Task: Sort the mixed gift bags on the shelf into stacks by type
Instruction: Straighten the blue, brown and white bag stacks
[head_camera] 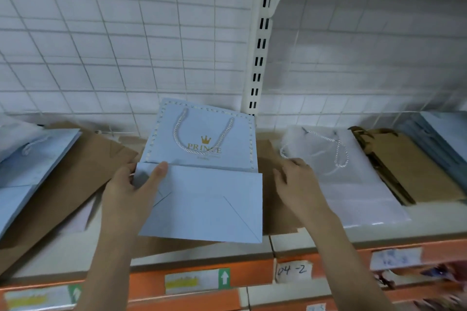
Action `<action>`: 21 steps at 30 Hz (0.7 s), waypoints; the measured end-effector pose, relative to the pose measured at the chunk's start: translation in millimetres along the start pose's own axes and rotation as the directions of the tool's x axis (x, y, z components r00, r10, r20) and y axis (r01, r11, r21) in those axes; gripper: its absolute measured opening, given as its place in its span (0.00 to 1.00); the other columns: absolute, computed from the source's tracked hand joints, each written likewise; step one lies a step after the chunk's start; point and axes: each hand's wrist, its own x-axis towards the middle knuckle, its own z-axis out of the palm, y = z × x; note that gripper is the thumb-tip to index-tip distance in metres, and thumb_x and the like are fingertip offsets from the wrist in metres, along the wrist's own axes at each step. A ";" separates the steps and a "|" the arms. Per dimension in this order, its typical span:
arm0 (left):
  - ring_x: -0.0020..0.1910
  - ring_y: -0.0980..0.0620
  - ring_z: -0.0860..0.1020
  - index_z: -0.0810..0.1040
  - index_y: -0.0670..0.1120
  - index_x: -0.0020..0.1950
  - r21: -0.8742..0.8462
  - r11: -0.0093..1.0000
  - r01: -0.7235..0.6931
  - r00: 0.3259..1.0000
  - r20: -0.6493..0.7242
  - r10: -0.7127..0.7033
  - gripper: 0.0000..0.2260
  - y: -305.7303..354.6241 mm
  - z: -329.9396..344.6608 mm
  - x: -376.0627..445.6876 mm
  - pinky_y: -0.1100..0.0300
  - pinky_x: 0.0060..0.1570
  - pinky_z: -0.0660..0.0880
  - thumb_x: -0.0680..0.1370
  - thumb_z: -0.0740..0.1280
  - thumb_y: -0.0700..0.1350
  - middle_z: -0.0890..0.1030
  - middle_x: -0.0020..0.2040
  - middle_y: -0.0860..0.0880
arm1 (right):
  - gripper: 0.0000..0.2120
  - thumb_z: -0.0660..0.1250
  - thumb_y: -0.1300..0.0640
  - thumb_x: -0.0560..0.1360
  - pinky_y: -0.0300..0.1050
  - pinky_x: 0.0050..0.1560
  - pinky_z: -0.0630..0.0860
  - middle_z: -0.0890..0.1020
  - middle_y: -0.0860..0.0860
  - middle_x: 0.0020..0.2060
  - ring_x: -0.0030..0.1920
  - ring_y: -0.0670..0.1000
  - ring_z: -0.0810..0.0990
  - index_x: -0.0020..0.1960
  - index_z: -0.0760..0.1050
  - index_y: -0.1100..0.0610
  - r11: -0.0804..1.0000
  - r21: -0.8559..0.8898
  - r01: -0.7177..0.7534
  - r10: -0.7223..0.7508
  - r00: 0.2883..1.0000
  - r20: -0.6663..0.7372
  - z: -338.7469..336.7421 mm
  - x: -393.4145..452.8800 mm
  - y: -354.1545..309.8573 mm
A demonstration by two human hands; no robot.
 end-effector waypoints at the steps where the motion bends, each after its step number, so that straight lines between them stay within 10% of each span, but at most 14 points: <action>1: 0.38 0.51 0.75 0.75 0.45 0.46 -0.001 1.000 -0.008 1.000 -0.003 0.008 0.13 3.2 5.4 -3.4 0.59 0.32 0.67 0.73 0.69 0.54 0.77 0.39 0.52 | 0.15 0.59 0.60 0.77 0.47 0.57 0.70 0.76 0.60 0.53 0.55 0.59 0.74 0.62 0.73 0.61 0.999 0.023 0.033 -0.033 0.999 -0.022 -7.4 0.8 4.0; 21: 0.38 0.45 0.73 0.73 0.39 0.45 -0.018 1.000 -0.023 0.990 -0.141 0.020 0.13 57.3 179.6 -152.5 0.56 0.33 0.67 0.77 0.63 0.50 0.75 0.39 0.42 | 0.11 0.65 0.64 0.74 0.41 0.43 0.73 0.82 0.56 0.46 0.44 0.56 0.80 0.55 0.78 0.61 0.983 0.067 0.169 -0.165 0.984 -0.070 -95.0 -17.0 228.9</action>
